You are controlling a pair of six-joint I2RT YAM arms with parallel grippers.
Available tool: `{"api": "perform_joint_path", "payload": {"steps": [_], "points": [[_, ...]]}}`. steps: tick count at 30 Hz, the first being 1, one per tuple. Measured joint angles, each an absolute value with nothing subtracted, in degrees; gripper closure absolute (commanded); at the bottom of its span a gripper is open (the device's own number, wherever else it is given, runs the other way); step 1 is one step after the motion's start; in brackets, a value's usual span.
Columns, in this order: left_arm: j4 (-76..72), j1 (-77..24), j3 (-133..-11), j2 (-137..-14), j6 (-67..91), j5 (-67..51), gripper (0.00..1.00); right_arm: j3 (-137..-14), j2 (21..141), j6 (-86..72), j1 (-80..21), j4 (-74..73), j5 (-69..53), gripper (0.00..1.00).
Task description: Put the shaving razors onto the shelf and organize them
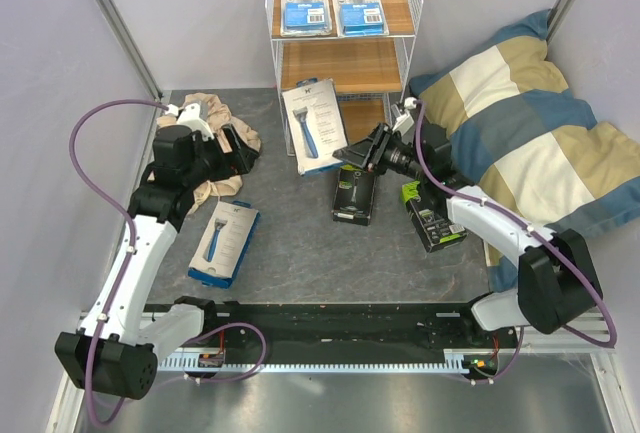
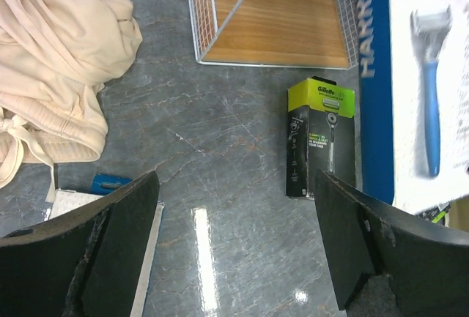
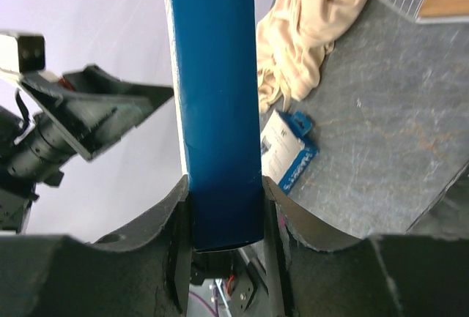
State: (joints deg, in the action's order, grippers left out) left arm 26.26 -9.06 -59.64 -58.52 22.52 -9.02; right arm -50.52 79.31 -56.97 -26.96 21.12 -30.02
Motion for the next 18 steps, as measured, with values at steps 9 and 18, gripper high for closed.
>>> {"api": "perform_joint_path", "payload": {"steps": [9,18], "points": [[26.46,-9.06,-59.64,-61.34,22.39,-9.65,0.10,-60.86,85.23,-55.79,-22.15,18.74,-30.68,0.83],[25.32,-9.06,-59.64,-64.34,22.41,-11.29,0.13,-70.78,95.09,-57.56,-21.26,19.86,-31.46,0.83]]}}
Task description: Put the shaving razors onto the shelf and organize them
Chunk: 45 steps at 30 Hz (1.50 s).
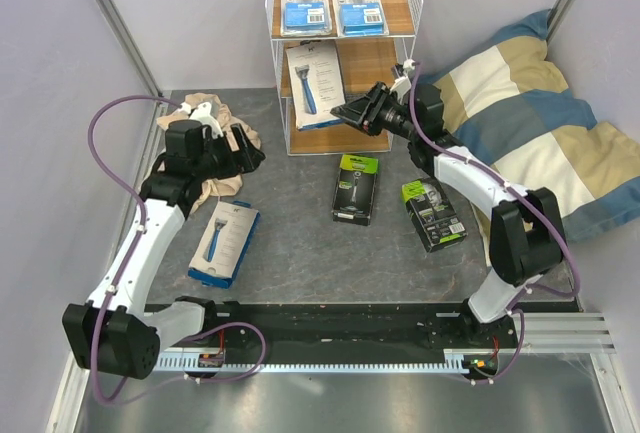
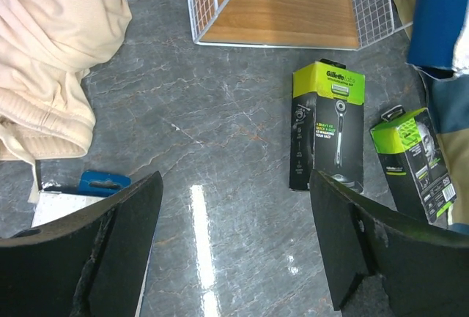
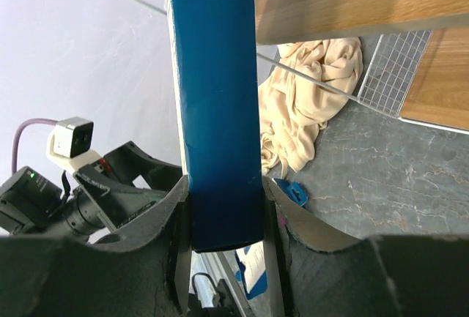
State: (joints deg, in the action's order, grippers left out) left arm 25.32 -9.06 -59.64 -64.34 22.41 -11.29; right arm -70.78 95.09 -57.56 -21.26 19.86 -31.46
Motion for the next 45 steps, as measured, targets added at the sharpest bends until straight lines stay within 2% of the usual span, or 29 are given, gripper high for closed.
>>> {"api": "perform_joint_path", "payload": {"steps": [5,8,9,11,12,15,17,18,21,24,25,30,31,34,45], "points": [[24.16,-9.13,-59.96,-65.87,22.48,-12.58,0.19,-73.36,98.96,-60.07,-21.26,20.56,-31.11,0.83],[22.98,-9.30,-60.71,-67.07,22.59,-13.23,0.30,-74.78,100.27,-61.14,-21.26,20.93,-30.50,0.82],[22.41,-9.52,-61.04,-67.59,22.65,-13.67,0.39,-75.24,100.60,-61.47,-21.26,20.97,-30.09,0.82],[21.54,-10.15,-61.84,-68.79,22.85,-14.24,0.49,-75.96,101.23,-62.24,-21.26,21.32,-29.56,0.82],[20.88,-10.68,-62.26,-69.49,23.00,-14.63,0.60,-76.23,101.49,-62.57,-21.26,21.52,-29.36,0.82],[19.07,-12.60,-63.46,-71.70,23.27,-15.81,0.75,-76.79,102.48,-63.72,-21.26,22.39,-28.71,0.80],[18.17,-14.22,-64.42,-73.32,23.29,-16.43,0.79,-77.10,103.28,-64.40,-21.26,22.76,-28.42,0.78],[17.56,-15.18,-64.99,-74.11,23.31,-16.64,0.85,-77.23,103.79,-64.77,-21.26,22.92,-28.29,0.77],[15.64,-18.13,-66.78,-76.20,23.27,-16.82,0.95,-77.43,105.08,-65.54,-21.26,23.05,-28.10,0.75],[12.95,-20.84,-68.10,-77.71,23.27,-16.80,0.98,-78.04,106.04,-66.54,-21.26,23.16,-28.18,0.70],[12.12,-21.54,-68.45,-78.11,23.27,-16.80,0.98,-78.19,106.10,-66.72,-21.28,23.16,-28.14,0.64],[6.46,-24.64,-68.84,-80.47,23.27,-16.36,0.98,-78.83,106.56,-67.55,-21.32,23.55,-27.90,0.52],[5.43,-25.23,-68.84,-81.08,23.27,-16.10,0.98,-78.85,106.69,-67.72,-21.32,23.57,-27.90,0.46],[4.05,-26.48,-68.86,-82.65,23.27,-15.16,0.98,-78.87,106.80,-68.38,-21.32,24.18,-27.62,0.38],[-0.27,-27.51,-68.88,-85.06,23.27,-12.45,0.98,-79.13,106.80,-69.04,-21.32,26.35,-27.49,0.30]]}}
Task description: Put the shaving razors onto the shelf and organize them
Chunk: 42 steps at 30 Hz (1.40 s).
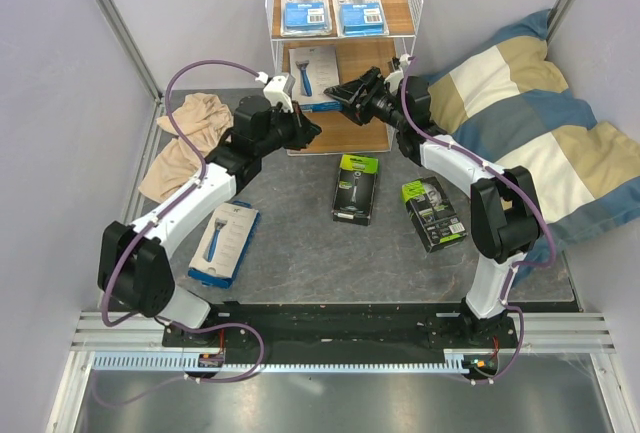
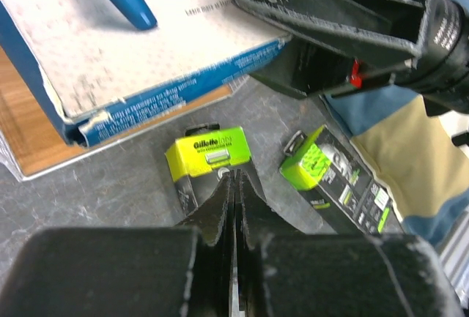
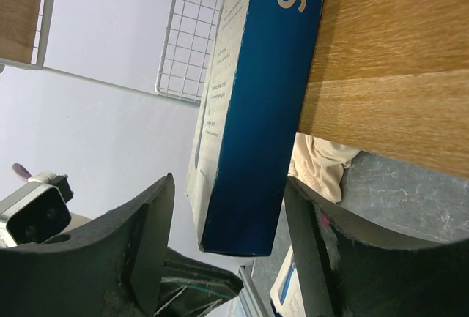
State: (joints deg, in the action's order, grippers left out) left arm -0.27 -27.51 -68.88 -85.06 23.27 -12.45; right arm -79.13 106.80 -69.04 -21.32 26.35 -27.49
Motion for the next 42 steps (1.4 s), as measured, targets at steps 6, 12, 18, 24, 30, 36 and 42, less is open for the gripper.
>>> {"api": "perform_joint_path", "payload": {"steps": [6,12,18,24,30,36,42], "points": [[-3.68,-27.51,-69.36,-87.92,23.33,-9.87,0.98,-79.13,106.80,-69.21,-21.32,26.57,-27.49,0.29],[-5.67,-27.53,-71.35,-91.61,24.01,-8.45,0.98,-79.13,106.78,-69.23,-21.32,26.55,-27.49,0.29],[-8.60,-27.53,-71.64,-92.44,26.17,-7.16,0.98,-79.09,106.34,-69.21,-21.32,26.52,-27.53,0.28],[-10.72,-27.77,-72.75,-93.71,27.75,-6.42,0.98,-77.60,104.95,-69.08,-21.32,26.33,-27.55,0.28],[-11.25,-27.83,-75.42,-96.18,28.58,-6.31,0.98,-74.70,101.89,-68.20,-21.32,25.50,-27.53,0.27],[-11.22,-27.83,-77.23,-97.95,28.71,-5.85,0.98,-72.20,98.70,-67.09,-21.32,24.67,-27.55,0.27],[-10.28,-27.83,-78.87,-98.35,28.69,-3.22,0.98,-71.00,95.74,-65.10,-21.32,22.41,-27.49,0.27]]}}
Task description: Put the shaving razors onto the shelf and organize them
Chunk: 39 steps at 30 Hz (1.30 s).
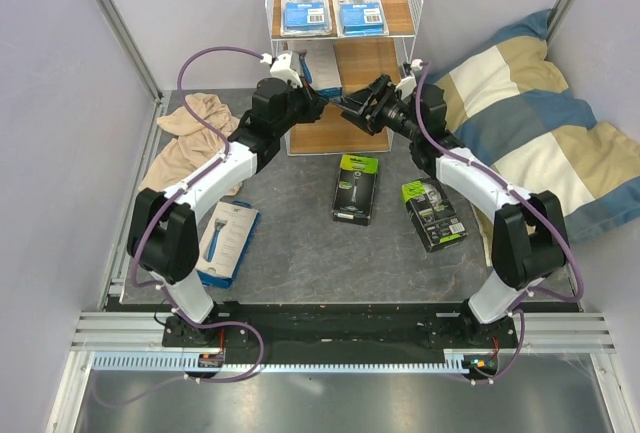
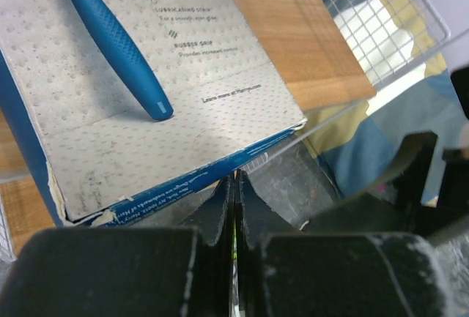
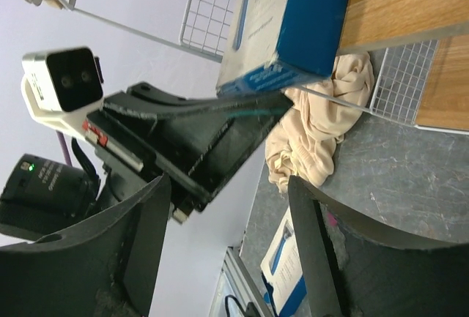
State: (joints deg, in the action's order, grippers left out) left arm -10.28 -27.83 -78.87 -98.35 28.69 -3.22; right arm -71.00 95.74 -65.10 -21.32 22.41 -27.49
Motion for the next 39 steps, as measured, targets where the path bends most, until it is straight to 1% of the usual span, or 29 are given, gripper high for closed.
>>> {"api": "perform_joint_path", "payload": {"steps": [12,15,19,20,22,23,25,33,34,36,37,39], "points": [[-8.75,-27.83,-80.62,-98.74,28.62,0.03,0.98,-69.21,90.13,-60.34,-21.32,17.47,-27.11,0.26],[-8.67,-27.83,-80.51,-98.74,28.58,-0.05,0.95,-67.99,88.99,-59.66,-21.32,16.58,-27.09,0.26],[-9.13,-27.83,-77.49,-97.01,28.03,-1.65,0.87,-65.78,87.37,-58.65,-21.32,15.35,-27.07,0.26],[-9.13,-27.86,-76.27,-96.12,27.81,-2.07,0.82,-65.30,87.02,-58.39,-21.32,15.07,-27.07,0.26],[-9.06,-27.94,-74.11,-94.00,27.18,-3.01,0.77,-64.51,86.26,-57.78,-21.32,14.31,-27.07,0.23],[-9.13,-28.01,-73.03,-92.73,26.83,-3.31,0.73,-64.10,85.80,-57.34,-21.32,13.96,-27.03,0.22],[-9.02,-28.16,-70.89,-89.47,25.91,-3.73,0.68,-62.81,84.29,-56.34,-21.32,12.75,-26.89,0.20],[-6.52,-28.38,-65.14,-76.31,21.96,-4.58,0.59,-60.07,80.14,-51.94,-22.04,8.38,-25.06,0.17],[-5.65,-28.38,-64.77,-75.37,21.34,-4.58,0.47,-59.96,79.77,-50.87,-22.63,7.38,-24.08,0.16],[-3.44,-28.36,-64.18,-74.11,20.34,-4.49,0.39,-59.86,79.29,-49.45,-24.05,5.87,-22.72,0.16],[-2.44,-28.36,-63.99,-73.82,19.90,-4.49,0.31,-59.77,79.07,-48.77,-25.04,5.13,-21.98,0.16],[-0.43,-28.36,-63.37,-73.63,19.40,-4.54,0.25,-59.40,78.81,-47.62,-27.40,4.27,-20.71,0.14]]}}
